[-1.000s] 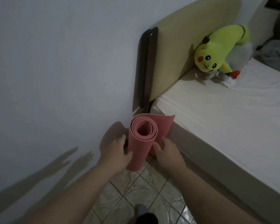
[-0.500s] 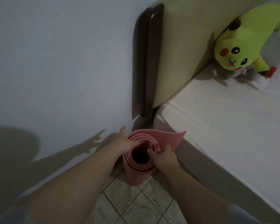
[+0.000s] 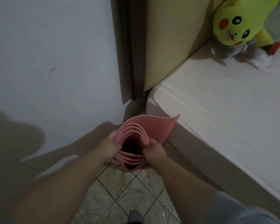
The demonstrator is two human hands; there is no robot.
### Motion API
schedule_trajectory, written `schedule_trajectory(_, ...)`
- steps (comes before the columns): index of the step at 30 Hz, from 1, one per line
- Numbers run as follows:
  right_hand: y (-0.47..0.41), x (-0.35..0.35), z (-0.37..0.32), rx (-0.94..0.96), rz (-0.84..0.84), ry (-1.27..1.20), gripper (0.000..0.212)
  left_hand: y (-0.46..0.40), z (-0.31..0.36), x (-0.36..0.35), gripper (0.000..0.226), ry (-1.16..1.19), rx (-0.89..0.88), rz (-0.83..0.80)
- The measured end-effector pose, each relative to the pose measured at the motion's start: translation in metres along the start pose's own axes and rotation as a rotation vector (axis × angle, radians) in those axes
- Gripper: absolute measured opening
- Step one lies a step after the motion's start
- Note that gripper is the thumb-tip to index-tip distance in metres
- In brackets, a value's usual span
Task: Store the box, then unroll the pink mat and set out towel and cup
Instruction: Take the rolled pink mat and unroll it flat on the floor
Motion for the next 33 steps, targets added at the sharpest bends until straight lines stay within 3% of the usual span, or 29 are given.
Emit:
schedule_trajectory(5, 0.06, 0.011, 0.007, 0.034, 0.07, -0.025, 0.06, 0.04, -0.029, -0.017, 0.048, -0.035, -0.136, 0.033)
schedule_trajectory(10, 0.139, 0.019, 0.02, 0.068, 0.18, -0.078, 0.061, 0.097, -0.057, -0.035, 0.068, -0.064, -0.323, 0.047)
schedule_trajectory(15, 0.234, 0.026, 0.041, 0.101, 0.271, -0.157, 0.063, 0.18, -0.087, -0.059, 0.06, -0.147, -0.483, 0.09)
schedule_trajectory(24, 0.397, 0.049, 0.111, 0.088, 0.405, -0.186, 0.06, 0.305, -0.148, -0.137, 0.055, -0.26, -0.553, -0.039)
schedule_trajectory(33, 0.575, 0.092, 0.227, 0.07, 0.49, -0.183, 0.062, 0.425, -0.261, -0.265, 0.055, -0.181, -0.544, -0.136)
Point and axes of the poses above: each hand's wrist, its own y-axis away from the middle knuckle, its own x-axis out of the back of the hand, z = x × y, the point moved 1 cm from there along -y, towards the middle knuckle, and after that the axes turned 12 degrees about x, right-handed, at the moved point
